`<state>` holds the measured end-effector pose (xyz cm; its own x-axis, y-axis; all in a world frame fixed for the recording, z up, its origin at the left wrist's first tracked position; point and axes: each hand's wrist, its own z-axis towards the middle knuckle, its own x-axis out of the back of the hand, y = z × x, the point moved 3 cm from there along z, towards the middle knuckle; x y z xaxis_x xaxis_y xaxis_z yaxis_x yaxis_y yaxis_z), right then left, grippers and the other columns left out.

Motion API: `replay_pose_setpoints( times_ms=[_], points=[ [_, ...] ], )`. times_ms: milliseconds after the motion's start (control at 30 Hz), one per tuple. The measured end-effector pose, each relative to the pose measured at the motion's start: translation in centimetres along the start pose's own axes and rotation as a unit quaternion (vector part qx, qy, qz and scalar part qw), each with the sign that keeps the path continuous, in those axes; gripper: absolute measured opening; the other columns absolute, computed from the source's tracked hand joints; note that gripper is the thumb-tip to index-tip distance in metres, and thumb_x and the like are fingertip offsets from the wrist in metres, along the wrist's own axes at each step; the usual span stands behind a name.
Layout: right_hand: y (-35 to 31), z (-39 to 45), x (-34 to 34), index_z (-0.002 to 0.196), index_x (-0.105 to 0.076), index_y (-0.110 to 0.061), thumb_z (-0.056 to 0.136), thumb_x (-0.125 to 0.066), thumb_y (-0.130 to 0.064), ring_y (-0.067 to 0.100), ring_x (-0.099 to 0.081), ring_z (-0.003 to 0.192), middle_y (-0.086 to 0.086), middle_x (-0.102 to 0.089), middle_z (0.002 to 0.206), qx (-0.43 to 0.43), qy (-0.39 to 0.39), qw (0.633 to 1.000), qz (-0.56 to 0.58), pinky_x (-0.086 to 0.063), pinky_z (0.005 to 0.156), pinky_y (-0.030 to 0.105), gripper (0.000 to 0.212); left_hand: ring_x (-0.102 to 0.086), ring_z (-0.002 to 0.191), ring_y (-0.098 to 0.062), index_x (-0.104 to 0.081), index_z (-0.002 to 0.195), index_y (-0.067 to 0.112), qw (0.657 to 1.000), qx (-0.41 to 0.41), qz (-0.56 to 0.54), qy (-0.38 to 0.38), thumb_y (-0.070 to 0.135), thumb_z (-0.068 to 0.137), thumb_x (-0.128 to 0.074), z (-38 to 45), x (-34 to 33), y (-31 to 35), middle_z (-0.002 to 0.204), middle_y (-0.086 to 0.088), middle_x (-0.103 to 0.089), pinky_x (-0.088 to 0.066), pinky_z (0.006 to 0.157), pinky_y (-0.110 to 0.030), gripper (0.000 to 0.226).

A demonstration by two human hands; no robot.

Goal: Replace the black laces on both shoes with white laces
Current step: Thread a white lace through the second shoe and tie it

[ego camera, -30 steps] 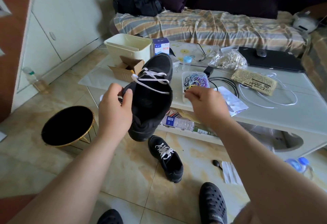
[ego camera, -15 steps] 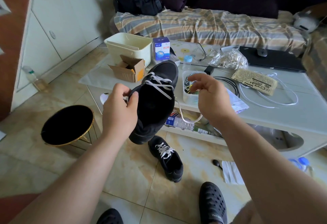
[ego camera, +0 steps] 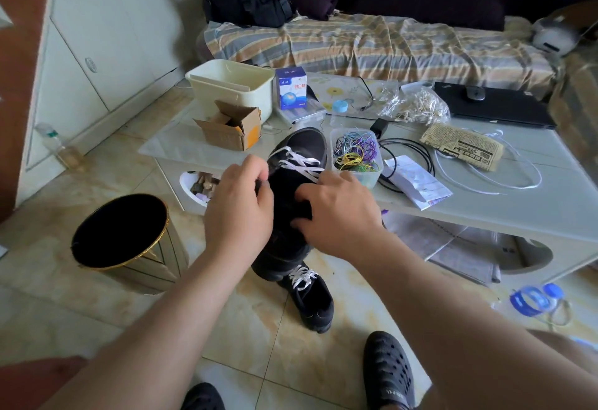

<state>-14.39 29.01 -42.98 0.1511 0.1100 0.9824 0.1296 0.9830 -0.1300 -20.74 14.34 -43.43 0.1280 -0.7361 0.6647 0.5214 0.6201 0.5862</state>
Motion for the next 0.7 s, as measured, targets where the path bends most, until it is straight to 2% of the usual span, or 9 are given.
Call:
replay_pose_setpoints(
  times_ms=[67,133,200,267,400,433,500,600,700],
  points=[
    [0.6,0.0,-0.3,0.119,-0.066,-0.037,0.081,-0.073,-0.060,0.031,-0.049,0.114,0.001,-0.053,0.115,-0.046,-0.003,0.999,-0.017,-0.044,0.084,0.038,0.045,-0.048,0.078,-0.034,-0.049,0.089,0.025,1.000,-0.022,0.009,-0.015,0.005,0.094,-0.055,-0.4,-0.5,0.3,0.087,-0.003,-0.048,-0.047,0.065,-0.048,0.020],
    [0.9,0.3,-0.6,0.110,-0.070,-0.033,0.080,-0.074,-0.051,0.032,-0.053,0.107,0.001,-0.055,0.110,-0.052,0.025,0.998,-0.032,-0.042,0.076,0.036,0.035,-0.047,0.080,-0.029,-0.058,0.090,0.026,0.999,-0.037,0.004,-0.023,0.003,0.093,-0.055,-0.9,-1.0,0.6,0.087,-0.001,-0.046,-0.047,0.067,-0.046,0.024],
    [1.1,0.6,-0.8,0.092,-0.076,-0.028,0.077,-0.070,-0.039,0.034,-0.056,0.090,0.001,-0.057,0.092,-0.035,0.098,0.995,0.000,-0.038,0.066,0.032,0.020,-0.050,0.086,-0.023,-0.070,0.097,0.032,0.999,-0.023,-0.009,-0.035,0.006,0.097,-0.055,-1.0,-1.3,0.4,0.092,0.000,-0.049,-0.046,0.072,-0.040,0.031],
    [1.1,0.5,-0.7,0.081,-0.077,-0.026,0.072,-0.067,-0.033,0.031,-0.052,0.075,-0.001,-0.053,0.076,-0.022,0.165,0.983,0.080,-0.039,0.061,0.032,0.015,-0.056,0.092,-0.021,-0.075,0.114,0.039,0.998,0.007,-0.034,-0.045,0.009,0.101,-0.054,-0.7,-1.2,0.0,0.097,-0.002,-0.052,-0.045,0.080,-0.035,0.039],
    [1.3,0.6,-0.4,0.098,-0.081,-0.031,0.083,-0.075,-0.032,0.025,-0.058,0.084,-0.002,-0.057,0.085,-0.030,0.163,0.947,0.275,-0.047,0.075,0.033,0.016,-0.056,0.100,-0.017,-0.057,0.142,0.051,0.989,0.010,-0.044,-0.139,0.009,0.098,-0.056,0.0,-1.1,-0.5,0.103,-0.002,-0.054,-0.040,0.085,-0.023,0.061],
    [1.6,0.6,-0.4,0.102,-0.080,-0.031,0.086,-0.075,-0.032,0.020,-0.060,0.087,-0.002,-0.060,0.088,-0.053,0.167,0.934,0.313,-0.047,0.078,0.032,0.017,-0.056,0.104,-0.016,-0.051,0.145,0.055,0.982,0.010,-0.054,-0.181,0.008,0.096,-0.059,-0.1,-1.3,-0.4,0.106,-0.002,-0.055,-0.043,0.089,-0.024,0.068],
    [2.1,0.8,-0.2,0.101,-0.080,-0.032,0.088,-0.076,-0.031,0.010,-0.061,0.088,-0.005,-0.064,0.094,-0.103,0.175,0.907,0.369,-0.048,0.083,0.026,0.014,-0.060,0.112,-0.020,-0.046,0.146,0.057,0.969,0.003,-0.090,-0.230,0.008,0.090,-0.064,-0.4,-1.9,0.0,0.114,-0.001,-0.062,-0.051,0.099,-0.037,0.077],
    [2.1,0.8,-0.4,0.091,-0.077,-0.035,0.085,-0.077,-0.031,0.009,-0.067,0.090,-0.008,-0.069,0.096,-0.124,0.164,0.869,0.449,-0.055,0.089,0.035,0.007,-0.064,0.117,-0.016,-0.053,0.140,0.049,0.969,0.008,-0.144,-0.201,0.007,0.087,-0.067,-0.8,-2.4,0.6,0.119,0.011,-0.070,-0.055,0.098,-0.046,0.069],
    [1.5,0.3,-0.3,0.083,-0.076,-0.035,0.080,-0.082,-0.027,0.012,-0.069,0.090,-0.007,-0.070,0.093,-0.074,0.138,0.862,0.483,-0.056,0.088,0.039,0.010,-0.068,0.109,-0.007,-0.063,0.124,0.045,0.974,0.042,-0.161,-0.151,0.012,0.093,-0.066,-0.5,-1.9,0.1,0.112,0.015,-0.073,-0.056,0.092,-0.035,0.045]
  ],
)
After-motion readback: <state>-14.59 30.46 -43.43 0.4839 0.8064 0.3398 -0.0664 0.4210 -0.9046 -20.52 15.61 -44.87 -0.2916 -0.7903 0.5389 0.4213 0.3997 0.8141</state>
